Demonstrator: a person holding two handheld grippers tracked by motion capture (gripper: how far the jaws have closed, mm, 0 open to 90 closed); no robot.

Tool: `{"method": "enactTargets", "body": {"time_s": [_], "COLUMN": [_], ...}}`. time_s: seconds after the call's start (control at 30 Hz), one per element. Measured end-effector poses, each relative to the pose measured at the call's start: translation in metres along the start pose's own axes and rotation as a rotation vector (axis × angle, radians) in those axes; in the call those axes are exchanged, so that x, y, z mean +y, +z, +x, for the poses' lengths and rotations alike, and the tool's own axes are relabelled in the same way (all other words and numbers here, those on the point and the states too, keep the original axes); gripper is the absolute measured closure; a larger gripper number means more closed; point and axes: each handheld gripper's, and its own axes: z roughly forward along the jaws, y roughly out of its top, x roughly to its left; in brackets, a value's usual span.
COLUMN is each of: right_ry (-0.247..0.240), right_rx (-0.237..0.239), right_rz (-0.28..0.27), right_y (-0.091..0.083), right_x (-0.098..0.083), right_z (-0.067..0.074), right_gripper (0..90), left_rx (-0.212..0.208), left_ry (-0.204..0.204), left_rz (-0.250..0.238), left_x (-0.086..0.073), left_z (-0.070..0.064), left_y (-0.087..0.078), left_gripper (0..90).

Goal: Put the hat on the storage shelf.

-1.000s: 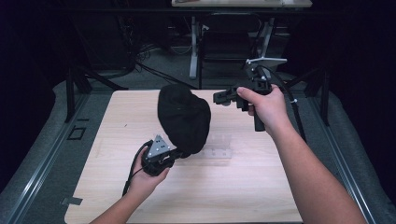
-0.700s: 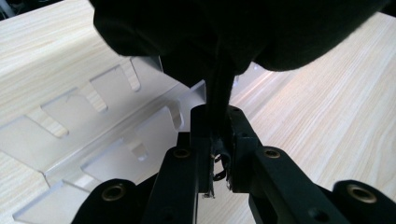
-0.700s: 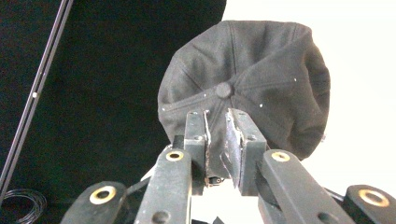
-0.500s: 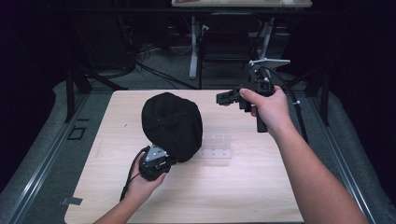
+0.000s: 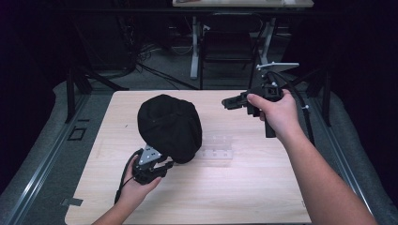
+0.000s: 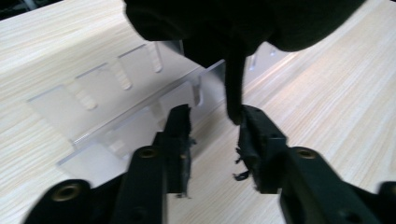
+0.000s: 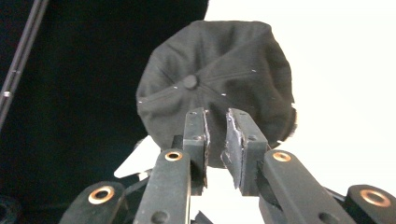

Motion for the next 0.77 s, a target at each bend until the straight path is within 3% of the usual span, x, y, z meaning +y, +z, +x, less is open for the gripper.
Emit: {"method": "enactTargets", "body": {"time_s": [0.13,0.23,0.27,0.33,0.37,0.4,0.5,0.6,0.77], "right_ry": [0.001,-0.027,-0.027,-0.063,-0.063,-0.084,-0.103,-0.13,-0.168], "right_rx": [-0.011,-0.058,-0.058,-0.117,-0.117,-0.155,-0.176,-0.223,-0.284], "right_rz": [-0.008,-0.008,-0.008,-0.01,-0.01,-0.012,-0.009,-0.004,-0.004], "right_y": [-0.002,-0.004,-0.004,-0.005,-0.005,-0.004,-0.003,-0.004,-0.002], "right_x": [-0.003,-0.009,-0.009,-0.015,-0.015,-0.019,-0.024,-0.033,-0.044], "right_z": [-0.003,-0.004,-0.004,-0.005,-0.005,-0.006,-0.009,-0.015,-0.023], "right_gripper": [77.9,77.7,77.7,77.0,77.0,75.5,74.3,72.8,70.6], "left_rx": [0.007,0.016,0.018,0.024,0.024,0.024,0.015,0.016,0.018], "left_ry": [-0.012,-0.017,-0.027,-0.065,-0.065,-0.091,-0.109,-0.105,-0.096], "left_rz": [-0.013,-0.015,-0.02,-0.046,-0.046,-0.054,-0.055,-0.073,-0.063], "left_x": [-0.003,-0.005,-0.007,-0.012,-0.012,-0.017,-0.021,-0.026,-0.027], "left_z": [0.005,0.01,0.012,0.019,0.019,0.023,0.027,0.029,0.029], "left_y": [-0.007,-0.015,-0.017,-0.021,-0.021,-0.023,-0.024,-0.023,-0.021], "left_gripper": [58.6,55.9,55.9,53.5,53.2,52.9,51.8,49.6,47.6]}}
